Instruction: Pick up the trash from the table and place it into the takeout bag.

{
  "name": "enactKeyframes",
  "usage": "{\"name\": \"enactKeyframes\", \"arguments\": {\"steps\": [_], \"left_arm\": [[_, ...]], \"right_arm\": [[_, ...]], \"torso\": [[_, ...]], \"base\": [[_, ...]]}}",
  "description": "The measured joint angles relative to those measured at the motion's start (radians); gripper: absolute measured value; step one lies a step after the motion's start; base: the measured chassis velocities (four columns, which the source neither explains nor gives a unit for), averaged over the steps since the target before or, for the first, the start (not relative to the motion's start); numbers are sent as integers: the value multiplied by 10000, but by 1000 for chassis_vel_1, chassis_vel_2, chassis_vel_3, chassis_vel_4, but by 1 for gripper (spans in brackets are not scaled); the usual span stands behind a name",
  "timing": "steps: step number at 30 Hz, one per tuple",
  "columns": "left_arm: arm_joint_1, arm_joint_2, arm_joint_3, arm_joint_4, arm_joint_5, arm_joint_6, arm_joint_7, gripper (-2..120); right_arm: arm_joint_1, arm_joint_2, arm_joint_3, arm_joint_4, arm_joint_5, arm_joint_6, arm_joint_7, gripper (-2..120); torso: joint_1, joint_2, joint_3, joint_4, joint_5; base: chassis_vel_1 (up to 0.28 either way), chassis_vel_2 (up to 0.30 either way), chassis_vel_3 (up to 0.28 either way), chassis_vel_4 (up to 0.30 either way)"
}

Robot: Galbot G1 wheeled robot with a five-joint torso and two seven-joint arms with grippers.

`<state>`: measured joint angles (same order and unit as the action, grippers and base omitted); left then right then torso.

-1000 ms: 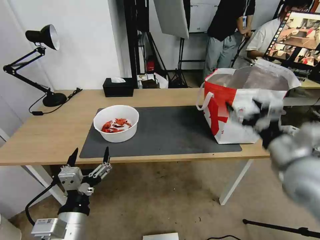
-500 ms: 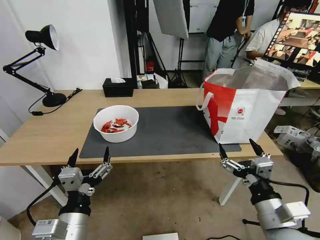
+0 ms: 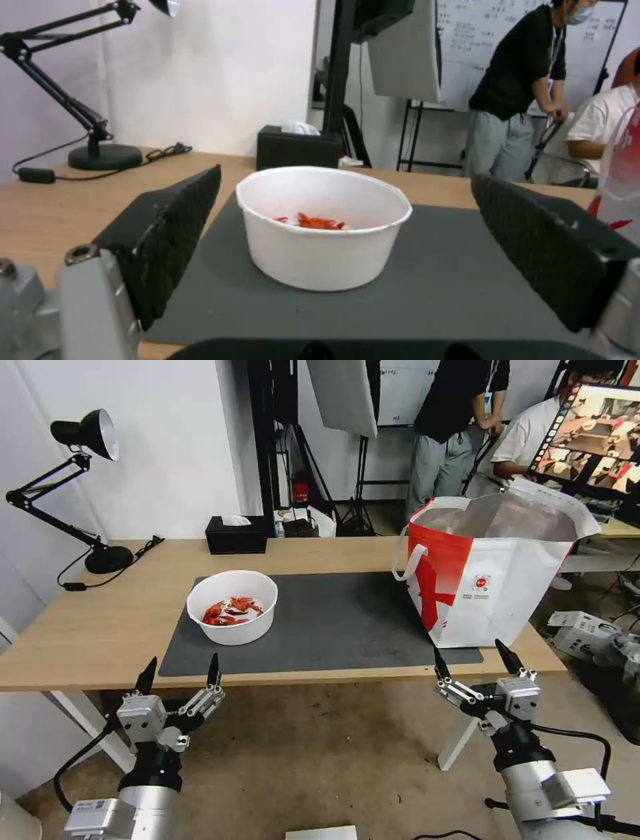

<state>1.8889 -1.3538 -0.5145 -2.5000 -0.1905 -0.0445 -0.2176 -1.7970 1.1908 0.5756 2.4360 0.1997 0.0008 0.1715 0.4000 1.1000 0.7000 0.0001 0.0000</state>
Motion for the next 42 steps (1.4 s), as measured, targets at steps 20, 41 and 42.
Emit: {"name": "enactKeyframes", "arguments": {"steps": [20, 41, 42], "left_arm": [[-3594, 4000, -797, 970, -4755, 2562, -1540, 100], [-12460, 7305, 3986, 6879, -9951, 6463, -1998, 100], [-12834, 7227, 4296, 7168, -10041, 6647, -2058, 100]], "right_arm": [[335, -325, -497, -448, 212, -221, -53, 100], [740, -624, -612, -867, 666, -294, -145, 100], [757, -624, -604, -887, 690, -296, -141, 100]], "torso": [[3, -1, 2, -11, -1], [2, -2, 1, -1, 1], [2, -2, 2, 0, -1]], "base": [[0, 0, 0, 0], [0, 0, 0, 0], [0, 0, 0, 0]]}}
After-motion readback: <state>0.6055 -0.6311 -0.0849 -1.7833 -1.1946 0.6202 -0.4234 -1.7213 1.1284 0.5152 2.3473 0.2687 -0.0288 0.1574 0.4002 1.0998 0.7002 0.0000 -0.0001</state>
